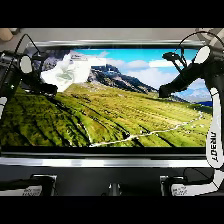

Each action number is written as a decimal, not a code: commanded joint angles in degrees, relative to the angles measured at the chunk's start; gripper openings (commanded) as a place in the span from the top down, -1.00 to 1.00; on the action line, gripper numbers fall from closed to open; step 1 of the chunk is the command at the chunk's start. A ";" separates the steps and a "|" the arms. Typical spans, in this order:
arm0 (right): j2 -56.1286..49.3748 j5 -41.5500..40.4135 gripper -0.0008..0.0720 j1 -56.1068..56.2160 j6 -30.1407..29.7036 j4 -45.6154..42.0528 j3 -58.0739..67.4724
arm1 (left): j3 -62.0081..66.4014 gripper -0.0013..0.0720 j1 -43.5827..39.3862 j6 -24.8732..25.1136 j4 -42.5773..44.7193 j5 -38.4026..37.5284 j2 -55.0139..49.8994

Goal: Fold the shirts.

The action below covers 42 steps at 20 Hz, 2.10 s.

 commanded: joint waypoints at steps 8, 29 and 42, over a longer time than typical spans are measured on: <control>-0.04 0.00 -0.93 0.07 0.02 0.00 0.07 | -0.02 -0.79 -0.02 0.00 0.02 0.00 -0.04; -0.11 -5.88 -0.92 0.07 -6.21 -3.93 0.04 | 23.10 -0.80 11.50 -18.58 -5.99 21.99 -26.69; 1.53 -12.74 -0.84 0.07 -6.73 3.65 0.13 | 18.82 0.89 17.05 -11.30 -36.52 43.76 -33.27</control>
